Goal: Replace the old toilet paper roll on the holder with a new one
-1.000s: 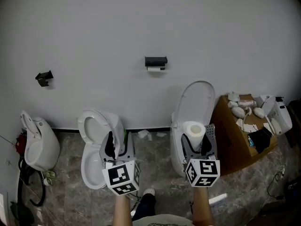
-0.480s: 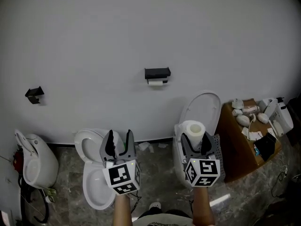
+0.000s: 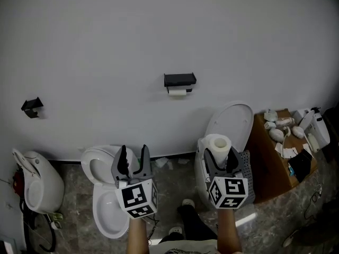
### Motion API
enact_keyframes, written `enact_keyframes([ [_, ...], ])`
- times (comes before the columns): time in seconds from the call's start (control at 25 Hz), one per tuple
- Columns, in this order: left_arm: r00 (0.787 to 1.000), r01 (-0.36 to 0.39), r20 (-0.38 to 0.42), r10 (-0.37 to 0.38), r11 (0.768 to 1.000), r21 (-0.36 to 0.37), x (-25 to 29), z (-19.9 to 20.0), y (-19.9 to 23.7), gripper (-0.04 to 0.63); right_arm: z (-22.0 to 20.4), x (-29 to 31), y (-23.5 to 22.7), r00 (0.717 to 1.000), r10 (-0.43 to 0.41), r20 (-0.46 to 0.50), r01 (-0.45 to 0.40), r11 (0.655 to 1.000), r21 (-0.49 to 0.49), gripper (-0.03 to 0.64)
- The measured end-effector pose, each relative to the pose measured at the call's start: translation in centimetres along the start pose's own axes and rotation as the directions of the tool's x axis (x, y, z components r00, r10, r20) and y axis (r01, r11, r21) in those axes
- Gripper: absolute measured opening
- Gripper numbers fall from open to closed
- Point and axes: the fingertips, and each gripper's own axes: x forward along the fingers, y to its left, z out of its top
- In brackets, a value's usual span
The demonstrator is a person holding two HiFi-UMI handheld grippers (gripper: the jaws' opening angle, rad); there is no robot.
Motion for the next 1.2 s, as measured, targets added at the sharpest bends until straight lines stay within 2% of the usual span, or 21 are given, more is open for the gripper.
enact_keyframes([
  [0.4, 0.999, -0.035, -0.003, 0.035, 0.999, 0.003, 7.0, -0.9, 0.3, 0.23, -0.4, 7.7, -1.6, 0.999, 0.039, -0.004, -0.039, 0.999, -0.002, 0.304],
  [1.2, 0.996, -0.086, 0.0, 0.086, 0.996, 0.039, 26.0, -0.3, -3.5, 0.232, 1.6, 26.9, -9.9, 0.996, 0.084, 0.013, -0.084, 0.996, 0.005, 0.305],
])
